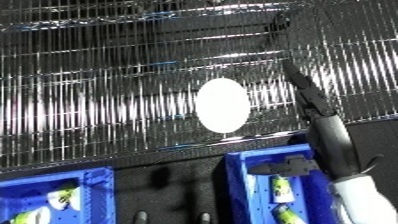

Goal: Pick up the object and place it into the box

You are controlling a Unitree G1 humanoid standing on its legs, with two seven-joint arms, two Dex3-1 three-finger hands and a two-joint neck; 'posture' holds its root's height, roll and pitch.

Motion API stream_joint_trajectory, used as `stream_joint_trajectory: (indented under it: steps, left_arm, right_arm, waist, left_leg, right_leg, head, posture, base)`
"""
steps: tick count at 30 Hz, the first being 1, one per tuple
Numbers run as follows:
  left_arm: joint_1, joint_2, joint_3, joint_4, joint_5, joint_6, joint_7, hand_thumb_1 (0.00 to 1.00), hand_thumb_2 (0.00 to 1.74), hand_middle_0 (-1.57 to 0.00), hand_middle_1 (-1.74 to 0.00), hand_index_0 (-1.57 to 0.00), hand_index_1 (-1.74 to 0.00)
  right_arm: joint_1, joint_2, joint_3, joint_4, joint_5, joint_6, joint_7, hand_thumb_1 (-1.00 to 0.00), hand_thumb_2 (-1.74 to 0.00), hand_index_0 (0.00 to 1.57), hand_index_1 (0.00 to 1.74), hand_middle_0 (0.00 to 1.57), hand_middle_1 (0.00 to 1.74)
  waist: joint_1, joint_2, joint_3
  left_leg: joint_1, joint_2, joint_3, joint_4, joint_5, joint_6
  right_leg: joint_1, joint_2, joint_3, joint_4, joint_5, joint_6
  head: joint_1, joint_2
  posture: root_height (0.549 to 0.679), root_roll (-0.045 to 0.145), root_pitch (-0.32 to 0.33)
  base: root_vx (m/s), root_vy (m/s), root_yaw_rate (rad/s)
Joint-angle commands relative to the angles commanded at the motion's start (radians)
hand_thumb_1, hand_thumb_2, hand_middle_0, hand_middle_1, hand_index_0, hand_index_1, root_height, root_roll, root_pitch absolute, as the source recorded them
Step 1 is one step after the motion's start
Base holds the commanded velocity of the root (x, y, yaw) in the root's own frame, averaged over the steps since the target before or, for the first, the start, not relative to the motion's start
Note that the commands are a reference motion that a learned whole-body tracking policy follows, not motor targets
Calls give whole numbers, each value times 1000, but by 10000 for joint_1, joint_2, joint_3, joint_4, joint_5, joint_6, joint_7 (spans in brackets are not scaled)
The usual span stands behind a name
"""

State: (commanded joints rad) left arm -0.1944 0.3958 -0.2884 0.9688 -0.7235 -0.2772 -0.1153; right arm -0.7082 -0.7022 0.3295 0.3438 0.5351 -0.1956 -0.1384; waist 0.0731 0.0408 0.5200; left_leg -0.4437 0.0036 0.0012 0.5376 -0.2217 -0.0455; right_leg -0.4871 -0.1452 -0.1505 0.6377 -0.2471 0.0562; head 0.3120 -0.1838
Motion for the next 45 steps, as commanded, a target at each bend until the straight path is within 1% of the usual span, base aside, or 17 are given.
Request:
stream_joint_trajectory:
  steps: [3,6,10,17,27,31,40,45]
  left_arm:
    - [3,-30,-131,-86,-15,19,-48,0,0,0,0,0,0]
    - [4,-74,-283,-201,-22,-21,-41,0,0,0,0,0,0]
    - [4,-103,-453,-409,-49,-44,39,0,0,0,0,0,0]
    - [-15,-57,-634,-638,-34,90,80,0,0,0,0,0,0]
    - [86,-134,-814,-781,-80,99,27,0,0,0,0,0,0]
    - [115,-156,-862,-893,-81,111,41,0,0,0,0,0,0]
    - [177,-228,-946,-1029,-112,168,76,0,0,0,0,0,0]
    - [212,-290,-992,-1063,-118,178,87,0,0,0,0,0,0]
  right_arm:
    - [-439,-3,291,792,-50,-9,-87,0,0,0,0,0,0]
    - [-960,50,584,1696,-176,-58,-116,0,0,0,0,0,0]
    - [-1444,65,861,2450,-370,70,-153,0,0,0,0,0,0]
    - [-2328,162,1419,3656,-612,206,91,0,0,0,0,0,0]
    - [-2999,438,1905,4115,-547,336,639,0,0,0,0,0,0]
    - [-3206,573,2018,4141,-441,354,825,0,0,0,0,0,0]
    - [-3603,927,2178,4074,-310,474,960,0,0,0,0,0,0]
    - [-3725,1075,2224,4084,-245,434,1059,-250,-435,393,435,393,435]
  waist:
    - [72,84,0]
    - [139,165,0]
    - [212,272,0]
    - [354,424,0]
    - [507,550,0]
    - [573,596,0]
    - [687,711,0]
    - [730,769,0]
  left_leg:
    - [-92,-33,-24,85,-20,10]
    - [-162,-59,-48,140,-36,13]
    - [-239,-110,-65,188,-50,10]
    - [-369,-166,-100,185,1,14]
    - [-519,-244,-120,249,-1,42]
    - [-499,-268,-135,183,29,45]
    - [-462,-315,-140,85,90,33]
    - [-459,-348,-140,72,106,28]
  right_leg:
    - [-94,-26,-4,100,-24,-46]
    - [-175,-53,0,178,-42,-78]
    - [-277,-79,5,276,-73,-125]
    - [-458,-119,-5,405,-98,-178]
    - [-635,-131,11,527,-125,-237]
    - [-632,-151,6,503,-125,-245]
    - [-630,-223,-13,462,-109,-248]
    - [-645,-248,-12,484,-109,-247]
  head:
    - [232,2]
    - [375,-3]
    - [476,-98]
    - [799,-153]
    - [1199,-257]
    - [1272,-252]
    - [1494,-210]
    - [1556,-228]
  posture:
    - [647,57,100]
    - [647,60,102]
    - [646,65,105]
    - [645,70,113]
    - [644,73,122]
    - [644,75,123]
    - [644,79,124]
    - [644,81,123]
  base:
    - [22,-2,26]
    - [22,2,29]
    - [25,10,34]
    - [27,7,32]
    - [26,14,17]
    - [26,19,35]
    - [17,22,25]
    - [12,24,20]
